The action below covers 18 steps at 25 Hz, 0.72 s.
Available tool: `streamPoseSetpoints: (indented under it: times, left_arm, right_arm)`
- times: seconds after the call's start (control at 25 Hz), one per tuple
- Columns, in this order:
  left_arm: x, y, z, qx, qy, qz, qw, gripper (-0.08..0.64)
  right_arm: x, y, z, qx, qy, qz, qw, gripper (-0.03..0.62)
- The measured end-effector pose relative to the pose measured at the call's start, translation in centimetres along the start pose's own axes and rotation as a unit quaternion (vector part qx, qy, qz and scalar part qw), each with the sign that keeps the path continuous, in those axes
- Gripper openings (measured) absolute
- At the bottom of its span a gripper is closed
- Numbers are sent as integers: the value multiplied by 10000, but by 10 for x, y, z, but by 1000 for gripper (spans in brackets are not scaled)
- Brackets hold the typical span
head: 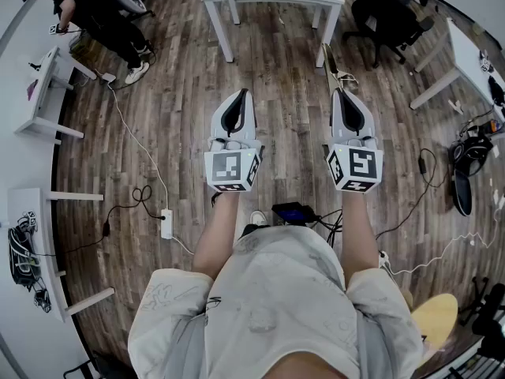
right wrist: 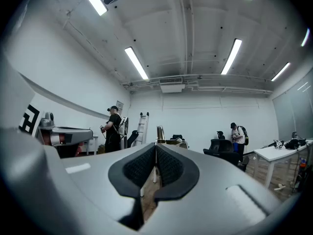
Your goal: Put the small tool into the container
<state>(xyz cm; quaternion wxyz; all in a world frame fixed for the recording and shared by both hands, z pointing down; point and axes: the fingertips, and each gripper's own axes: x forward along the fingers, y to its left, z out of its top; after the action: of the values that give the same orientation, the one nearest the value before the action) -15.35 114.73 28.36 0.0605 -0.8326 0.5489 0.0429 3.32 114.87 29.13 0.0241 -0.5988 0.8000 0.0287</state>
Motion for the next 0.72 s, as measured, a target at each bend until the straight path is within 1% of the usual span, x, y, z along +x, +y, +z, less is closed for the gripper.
streamPoseSetpoints:
  times: [0.16,0.4,0.6,0.72]
  left_arm:
    - [-8,-13,-8,-11,-20,-48,10000,-2]
    - [-1,-21,-5,-17,-44,-99,9999,-2]
    - [13,-56,-11,-27,-30,-167,9999,-2]
    - [30,-86,-15,-30,-6,-178,9998,-2]
  right_arm:
    - [-11,1,-11,11,0,58,10000,9]
    - [-10,-7,-7,66,-61,101,9999,9]
    - [-20,-37,-12,124,-75,157,9998,9]
    - [-24,-67,-14,113,-83,216,9997,9]
